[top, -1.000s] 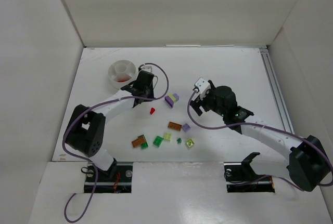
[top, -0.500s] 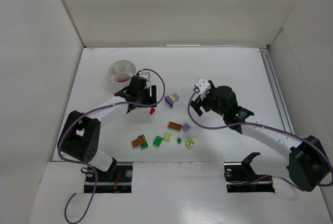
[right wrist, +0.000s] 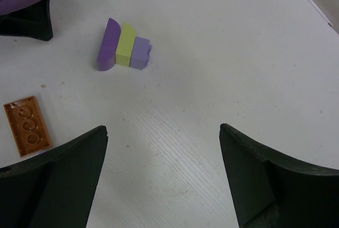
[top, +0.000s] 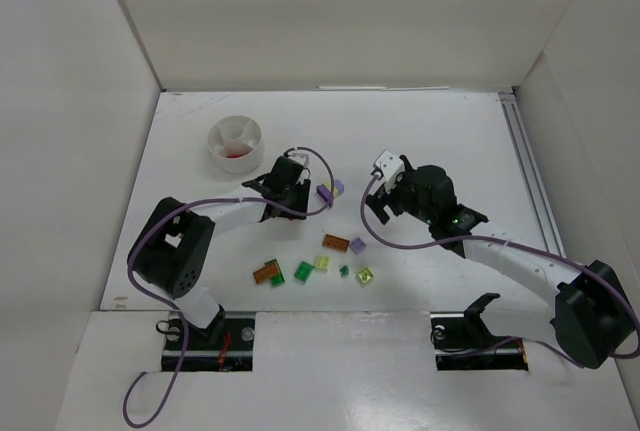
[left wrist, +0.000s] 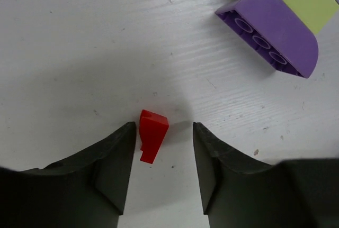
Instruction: Sort the legos into containers by color
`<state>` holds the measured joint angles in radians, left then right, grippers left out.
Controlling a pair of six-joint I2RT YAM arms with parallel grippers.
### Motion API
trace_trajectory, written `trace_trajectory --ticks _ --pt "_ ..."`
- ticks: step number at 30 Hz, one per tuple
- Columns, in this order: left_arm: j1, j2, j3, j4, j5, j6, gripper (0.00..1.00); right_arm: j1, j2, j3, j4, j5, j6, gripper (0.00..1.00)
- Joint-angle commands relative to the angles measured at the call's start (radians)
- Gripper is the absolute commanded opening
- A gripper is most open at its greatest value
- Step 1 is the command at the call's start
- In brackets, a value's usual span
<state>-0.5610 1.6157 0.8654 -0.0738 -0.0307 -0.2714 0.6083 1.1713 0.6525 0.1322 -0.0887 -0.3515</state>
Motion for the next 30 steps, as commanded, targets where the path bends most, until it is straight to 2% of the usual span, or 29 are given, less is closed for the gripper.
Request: trace_trajectory --ticks 1,8,9,10,13,16,21,27,29,30 --pt "0.003 -0.001 0.015 -0.006 -0.057 -0.011 0.42 -0.007 -0.007 -0.01 0.033 -0.011 -0.003 0.9" --pt "0.003 0.053 0.046 -0.037 -0.094 -0.02 0.2 -0.007 -0.007 -0.01 0.033 -0.011 -0.003 0.9" --pt "-0.007 0.053 0.046 -0.05 -0.094 -0.032 0.1 -0.016 -0.007 -0.01 0.033 -0.011 -0.003 0.9" --pt "-0.007 0.053 0.055 -0.05 -0.103 -0.032 0.06 -0.016 -0.016 -0.01 0.033 -0.011 -0.003 0.9" --pt "-0.007 0.001 0.064 -0.05 -0.127 -0.054 0.0 -0.016 -0.027 -0.01 0.033 -0.011 -0.003 0.9" --pt "0.012 -0.054 0.121 -0.089 -0.216 -0.08 0.0 -0.016 -0.036 -0.01 0.033 0.009 -0.003 0.9" --pt "0.151 -0.106 0.234 -0.1 -0.216 -0.077 0.0 -0.025 -0.036 -0.019 0.033 0.018 -0.003 0.9" --pt "0.306 -0.056 0.389 -0.125 -0.203 -0.054 0.0 -0.067 -0.027 -0.019 0.033 0.018 -0.003 0.9" --pt "0.328 -0.046 0.412 -0.126 -0.202 -0.054 0.0 -0.079 -0.027 -0.019 0.033 0.009 -0.003 0.9" --pt "0.328 -0.031 0.425 -0.126 -0.202 -0.04 0.03 -0.079 -0.027 -0.019 0.033 0.009 -0.012 0.9"
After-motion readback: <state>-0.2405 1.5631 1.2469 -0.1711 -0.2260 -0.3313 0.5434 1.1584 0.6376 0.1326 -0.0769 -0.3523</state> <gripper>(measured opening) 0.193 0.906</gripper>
